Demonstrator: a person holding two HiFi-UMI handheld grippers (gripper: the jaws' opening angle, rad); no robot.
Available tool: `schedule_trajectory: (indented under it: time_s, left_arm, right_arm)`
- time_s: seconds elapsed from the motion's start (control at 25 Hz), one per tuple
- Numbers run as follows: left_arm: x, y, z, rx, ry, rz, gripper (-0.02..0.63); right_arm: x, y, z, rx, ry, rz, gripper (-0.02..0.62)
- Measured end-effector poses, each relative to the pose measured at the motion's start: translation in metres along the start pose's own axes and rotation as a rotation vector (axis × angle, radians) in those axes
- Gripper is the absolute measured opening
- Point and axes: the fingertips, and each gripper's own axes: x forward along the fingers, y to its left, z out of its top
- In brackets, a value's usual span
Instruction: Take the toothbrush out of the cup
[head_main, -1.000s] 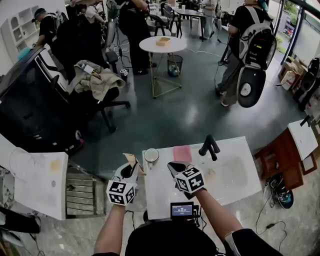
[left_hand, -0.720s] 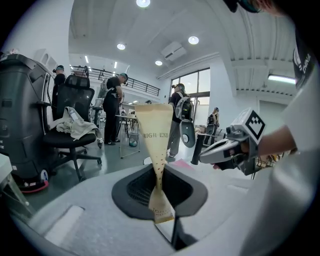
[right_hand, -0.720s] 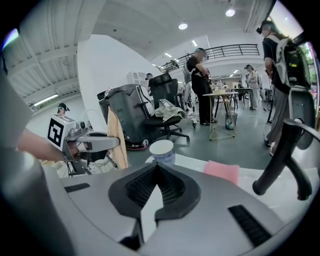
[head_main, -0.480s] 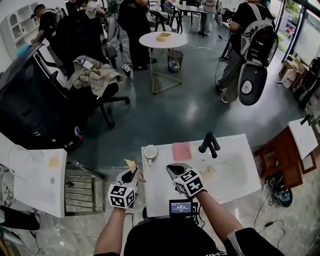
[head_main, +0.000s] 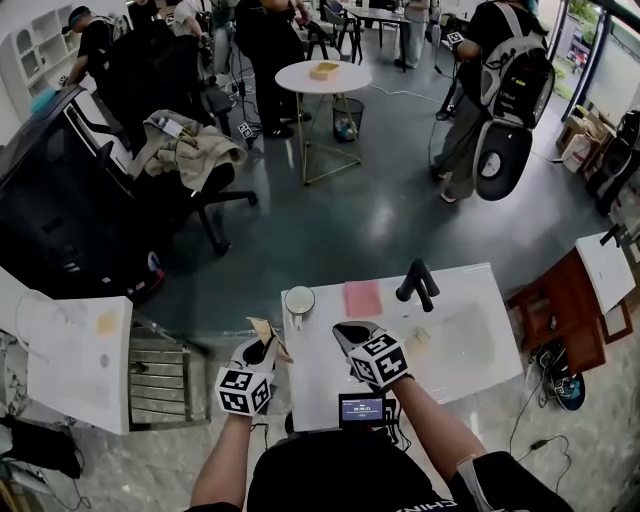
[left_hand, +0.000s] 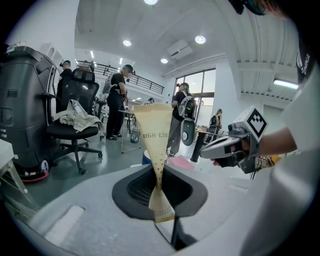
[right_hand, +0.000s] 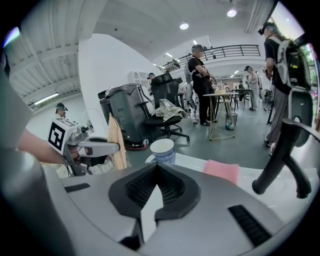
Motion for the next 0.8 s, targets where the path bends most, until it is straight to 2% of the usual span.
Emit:
schedule_trajectory:
  time_s: [0.8]
  left_arm:
    - [0.0015,-0.01,0.0033,-0.008,0.002,-0.035,0.034]
  right_arm:
    - [-0.0051,0.0027,-0.0011,-0.003,0.006,0.004,0.008]
